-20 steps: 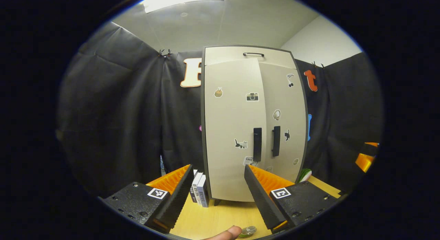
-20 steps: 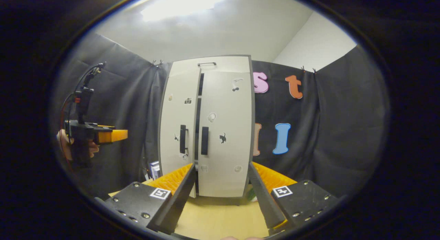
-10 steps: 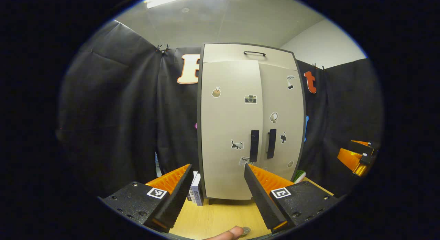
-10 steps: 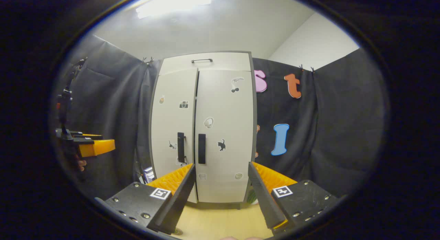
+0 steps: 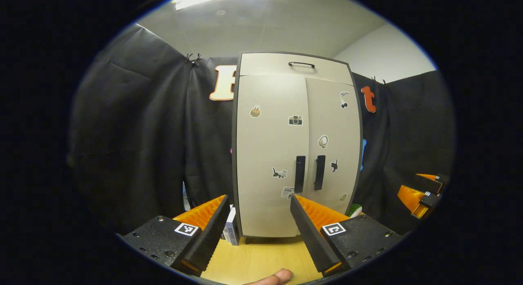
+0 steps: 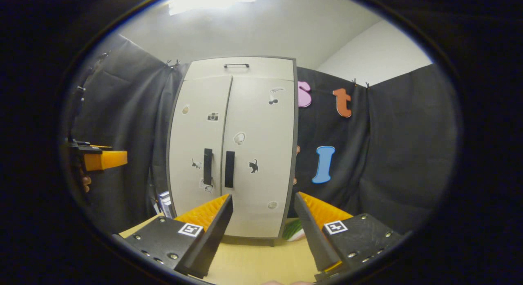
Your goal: Grasp the bottle in the cabinet with the left hand and place it on the coaster, then close the right door with the right hand and the left door with the left hand.
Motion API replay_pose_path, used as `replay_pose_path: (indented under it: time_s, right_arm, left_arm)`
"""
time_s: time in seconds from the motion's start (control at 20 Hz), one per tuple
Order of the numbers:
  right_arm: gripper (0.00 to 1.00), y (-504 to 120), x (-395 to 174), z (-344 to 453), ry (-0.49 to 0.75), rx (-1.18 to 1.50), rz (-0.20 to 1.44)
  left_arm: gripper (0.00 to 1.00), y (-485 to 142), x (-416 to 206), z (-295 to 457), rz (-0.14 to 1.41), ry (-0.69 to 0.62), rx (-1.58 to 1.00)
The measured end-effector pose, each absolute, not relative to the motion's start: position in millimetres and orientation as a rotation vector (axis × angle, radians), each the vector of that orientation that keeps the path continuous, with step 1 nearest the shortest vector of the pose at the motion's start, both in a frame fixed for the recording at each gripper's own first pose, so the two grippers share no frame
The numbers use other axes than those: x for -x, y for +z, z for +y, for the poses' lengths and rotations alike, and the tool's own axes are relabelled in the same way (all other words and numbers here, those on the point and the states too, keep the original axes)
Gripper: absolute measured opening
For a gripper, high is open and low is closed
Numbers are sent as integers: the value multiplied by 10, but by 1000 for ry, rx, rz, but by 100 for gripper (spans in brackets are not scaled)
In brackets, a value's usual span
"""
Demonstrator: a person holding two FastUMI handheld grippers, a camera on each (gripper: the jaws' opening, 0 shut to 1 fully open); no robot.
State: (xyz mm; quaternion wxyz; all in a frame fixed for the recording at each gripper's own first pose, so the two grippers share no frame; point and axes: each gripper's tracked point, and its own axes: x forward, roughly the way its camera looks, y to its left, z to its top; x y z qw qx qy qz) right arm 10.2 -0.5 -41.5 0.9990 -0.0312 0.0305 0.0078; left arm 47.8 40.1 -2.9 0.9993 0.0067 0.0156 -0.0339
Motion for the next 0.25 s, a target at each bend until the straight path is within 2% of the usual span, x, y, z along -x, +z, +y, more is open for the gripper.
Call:
replay_pose_path:
  time_s: [0.25]
  right_arm:
    - [92,-375,-61,145,31,-11,67]
  left_arm:
    - [94,149,-434,364,31,-127,50]
